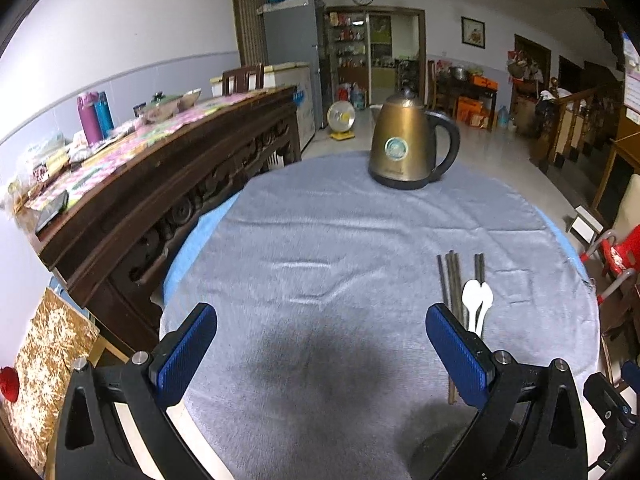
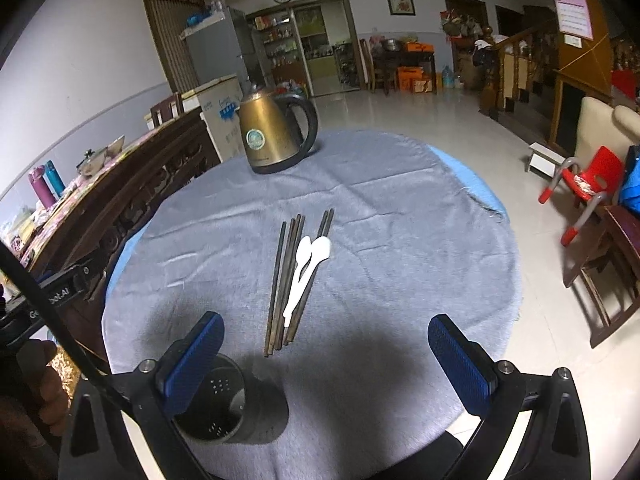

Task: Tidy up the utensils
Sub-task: 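Move both tools toward the chopsticks and white spoons on the cloth, then close the right tool on a white spoon beside the chopsticks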

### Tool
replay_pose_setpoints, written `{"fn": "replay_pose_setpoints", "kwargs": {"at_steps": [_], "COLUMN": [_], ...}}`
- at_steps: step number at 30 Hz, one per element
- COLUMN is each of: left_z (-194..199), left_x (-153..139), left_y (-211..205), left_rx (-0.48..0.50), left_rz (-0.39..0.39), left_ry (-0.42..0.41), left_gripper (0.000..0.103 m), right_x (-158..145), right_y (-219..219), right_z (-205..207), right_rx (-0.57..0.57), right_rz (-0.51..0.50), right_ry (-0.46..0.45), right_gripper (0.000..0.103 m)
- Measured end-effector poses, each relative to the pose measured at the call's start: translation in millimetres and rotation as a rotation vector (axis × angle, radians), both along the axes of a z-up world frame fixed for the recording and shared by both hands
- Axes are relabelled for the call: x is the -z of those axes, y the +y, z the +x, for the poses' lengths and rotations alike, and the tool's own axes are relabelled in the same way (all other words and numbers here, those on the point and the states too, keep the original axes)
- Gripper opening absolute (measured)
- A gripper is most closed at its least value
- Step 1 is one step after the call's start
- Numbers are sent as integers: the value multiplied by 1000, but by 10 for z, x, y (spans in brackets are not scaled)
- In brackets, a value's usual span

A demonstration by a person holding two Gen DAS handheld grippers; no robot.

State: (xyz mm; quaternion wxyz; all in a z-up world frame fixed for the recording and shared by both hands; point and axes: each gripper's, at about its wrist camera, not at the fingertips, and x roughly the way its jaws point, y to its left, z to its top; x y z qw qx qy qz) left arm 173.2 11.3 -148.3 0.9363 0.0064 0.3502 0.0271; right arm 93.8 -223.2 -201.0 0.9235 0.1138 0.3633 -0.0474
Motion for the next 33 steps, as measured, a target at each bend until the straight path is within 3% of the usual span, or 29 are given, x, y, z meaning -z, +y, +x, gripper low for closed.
{"fn": "replay_pose_setpoints", "kwargs": {"at_steps": [10,15,18,21,24,27,28,31,33], "left_z": [225,471,637,740,765,781,792,824,828], "left_x": [184,318,432,537,604,683,704,764,786], "left_y": [46,57,39,33,-18,-63,-78,-106,-137], "left_rx": [-11,35,76,92,94,116,125,154,167], "left_rz": [-24,-51,-78,-118,-94,-81,-86,-94,-83], "left_ry": [47,100,160,215,220,236,249,278,280], "left_gripper": [103,103,103,103,102,92,83,69,65], "right_x": [150,183,240,349,535,715,793,995,1128], "right_y": [135,66,-105,-340,-519,-551,-540,-486,-512], "right_z": [331,514,739,1037,1391,1642,1729,1942,2060], "right_rx": [-38,-57,-65,-86,-79,-99,-101,-81,-30], "right_rz": [-11,22,72,189,296,372,391,400,419], "right_ry": [43,51,66,99,162,210,232,279,303], "right_gripper": [103,99,85,75,66,65,64,52,43]}}
